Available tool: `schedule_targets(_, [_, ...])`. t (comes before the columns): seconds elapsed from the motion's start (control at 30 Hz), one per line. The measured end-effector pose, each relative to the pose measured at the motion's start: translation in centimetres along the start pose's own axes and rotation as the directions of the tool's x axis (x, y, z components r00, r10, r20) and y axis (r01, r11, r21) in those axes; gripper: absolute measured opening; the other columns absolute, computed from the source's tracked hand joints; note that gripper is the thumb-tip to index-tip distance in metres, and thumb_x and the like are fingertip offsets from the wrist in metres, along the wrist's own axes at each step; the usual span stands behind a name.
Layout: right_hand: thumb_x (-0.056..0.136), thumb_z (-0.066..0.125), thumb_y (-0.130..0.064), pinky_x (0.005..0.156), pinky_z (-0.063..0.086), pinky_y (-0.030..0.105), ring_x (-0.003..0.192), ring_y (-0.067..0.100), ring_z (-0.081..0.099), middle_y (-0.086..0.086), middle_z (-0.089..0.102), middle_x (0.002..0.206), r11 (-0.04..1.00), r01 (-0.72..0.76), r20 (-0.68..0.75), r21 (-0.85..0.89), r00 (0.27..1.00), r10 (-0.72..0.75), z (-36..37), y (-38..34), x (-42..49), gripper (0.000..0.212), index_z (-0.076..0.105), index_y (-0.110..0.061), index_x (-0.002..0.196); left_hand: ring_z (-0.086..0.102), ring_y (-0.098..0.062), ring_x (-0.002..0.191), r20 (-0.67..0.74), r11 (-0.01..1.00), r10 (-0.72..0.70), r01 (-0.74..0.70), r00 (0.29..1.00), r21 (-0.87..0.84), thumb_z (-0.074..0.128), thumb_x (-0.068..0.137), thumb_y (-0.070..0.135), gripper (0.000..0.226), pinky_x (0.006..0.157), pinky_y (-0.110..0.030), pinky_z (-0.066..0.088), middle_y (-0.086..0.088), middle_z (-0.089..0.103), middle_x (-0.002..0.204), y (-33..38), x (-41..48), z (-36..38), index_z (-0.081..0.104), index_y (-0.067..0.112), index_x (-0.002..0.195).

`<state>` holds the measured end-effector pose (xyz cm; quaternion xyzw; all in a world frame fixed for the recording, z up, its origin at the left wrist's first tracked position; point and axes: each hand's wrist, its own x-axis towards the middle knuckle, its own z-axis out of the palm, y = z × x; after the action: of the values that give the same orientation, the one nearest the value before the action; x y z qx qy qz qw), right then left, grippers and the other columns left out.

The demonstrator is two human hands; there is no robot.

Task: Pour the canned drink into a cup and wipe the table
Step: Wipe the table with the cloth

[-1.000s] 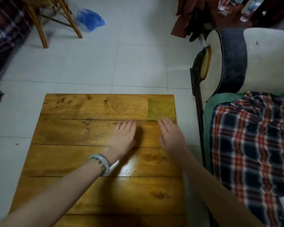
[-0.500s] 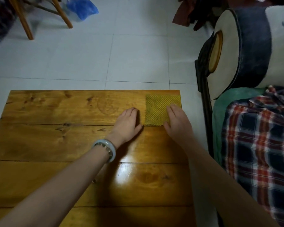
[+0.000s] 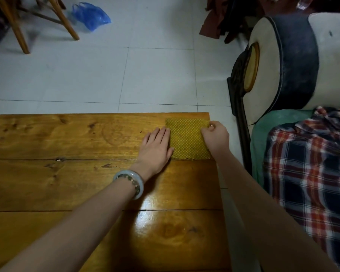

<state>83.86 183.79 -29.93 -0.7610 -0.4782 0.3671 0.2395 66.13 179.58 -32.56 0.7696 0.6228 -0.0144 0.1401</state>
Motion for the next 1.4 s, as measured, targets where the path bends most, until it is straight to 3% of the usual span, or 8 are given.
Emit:
schedule_targets(0.17, [0.088, 0.062, -0.019, 0.077, 0.038, 0.026, 0.089, 0.015, 0.045, 0.005, 0.05, 0.1, 0.969, -0.169, 0.005, 0.179, 0.985, 0.171, 0.5, -0.5, 0.5, 0.038, 0.052, -0.002, 0.12, 0.009, -0.022, 0.145, 0.002, 0.999, -0.026, 0.026, 1.0, -0.024, 0.033, 0.099, 0.043, 0.064, 0.119, -0.04, 0.007, -0.005, 0.016, 0.158, 0.3, -0.2, -0.2, 0.01, 0.012, 0.15])
schedule_targets(0.3, [0.081, 0.066, -0.017, 0.052, 0.038, 0.024, 0.073, 0.023, 0.054, 0.004, 0.051, 0.072, 0.946, -0.267, -0.002, 0.182, 0.962, 0.272, 1.1, -0.5, 0.5, 0.019, 0.052, -0.006, 0.073, 0.011, -0.022, 0.145, -0.011, 0.998, -0.037, 0.037, 0.999, -0.049, 0.035, 0.098, 0.041, 0.063, 0.118, -0.04, 0.006, -0.006, 0.018, 0.157, 0.6, -0.9, -0.4, 0.013, 0.012, 0.149])
schedule_targets(0.4, [0.074, 0.071, -0.013, 0.053, 0.04, 0.026, 0.059, 0.02, 0.051, 0.006, 0.051, 0.066, 0.915, -0.327, 0.063, 0.236, 0.945, 0.322, 0.8, -1.1, -0.2, 0.023, 0.049, -0.008, 0.068, 0.01, -0.023, 0.145, -0.022, 0.99, -0.066, 0.063, 0.998, -0.123, 0.043, 0.096, 0.042, 0.065, 0.117, -0.039, 0.005, -0.008, 0.019, 0.156, 0.4, -1.8, -0.4, 0.018, 0.01, 0.148])
schedule_targets(0.67, [0.082, 0.064, -0.008, 0.067, 0.043, 0.037, 0.071, 0.022, 0.047, 0.008, 0.046, 0.071, 0.951, -0.052, 0.164, 0.306, 0.987, 0.001, -2.0, -3.1, -6.2, 0.016, 0.048, -0.01, 0.078, 0.024, -0.021, 0.137, -0.075, 0.836, -0.225, 0.153, 0.971, -0.527, 0.052, 0.093, 0.038, 0.059, 0.115, -0.035, 0.02, -0.008, 0.035, 0.147, -0.7, -5.9, -2.6, 0.033, 0.009, 0.141])
schedule_targets(0.77, [0.084, 0.063, -0.011, 0.071, 0.047, 0.046, 0.076, 0.027, 0.051, 0.014, 0.05, 0.079, 0.934, -0.021, 0.257, 0.358, 0.963, -0.077, -3.5, -4.1, -10.1, 0.016, 0.051, -0.004, 0.092, 0.032, -0.019, 0.134, -0.004, 0.674, -0.287, 0.199, 0.958, -0.712, 0.052, 0.094, 0.035, 0.053, 0.111, -0.032, 0.025, -0.005, 0.041, 0.143, -0.7, -8.2, -3.8, 0.039, 0.011, 0.14])
schedule_targets(0.97, [0.088, 0.059, -0.008, 0.076, 0.055, 0.043, 0.083, 0.025, 0.066, 0.01, 0.067, 0.09, 0.864, -0.097, 0.394, 0.494, 0.911, -0.123, -5.6, -6.9, -18.1, 0.017, 0.055, -0.006, 0.104, 0.053, -0.015, 0.119, 0.304, 0.044, -0.238, 0.323, 0.922, -0.945, 0.052, 0.093, 0.037, 0.032, 0.102, -0.03, 0.038, -0.003, 0.059, 0.13, -0.1, -14.1, -5.5, 0.059, 0.022, 0.121])
schedule_targets(1.17, [0.089, 0.055, -0.004, 0.074, 0.056, 0.038, 0.082, 0.022, 0.068, 0.008, 0.068, 0.091, 0.814, -0.156, 0.445, 0.56, 0.885, -0.136, -4.8, -7.4, -24.0, 0.015, 0.053, -0.007, 0.104, 0.069, -0.006, 0.084, 0.277, -0.24, -0.227, 0.222, 0.934, -0.945, 0.05, 0.095, 0.024, 0.019, 0.067, -0.017, 0.051, 0.005, 0.074, 0.089, 0.2, -20.4, -7.1, 0.066, 0.013, 0.095])
schedule_targets(1.4, [0.087, 0.064, -0.018, 0.097, 0.048, 0.041, 0.104, 0.023, 0.061, 0.012, 0.065, 0.111, 0.892, -0.046, 0.213, 0.45, 0.975, -0.057, -3.1, -2.7, -29.9, 0.031, 0.056, -0.009, 0.115, 0.062, -0.015, 0.082, 0.225, 0.037, -0.276, 0.244, 0.934, -0.969, 0.055, 0.091, 0.006, 0.014, 0.078, -0.031, 0.051, -0.008, 0.063, 0.088, -1.4, -27.9, -6.1, 0.061, 0.009, 0.103])
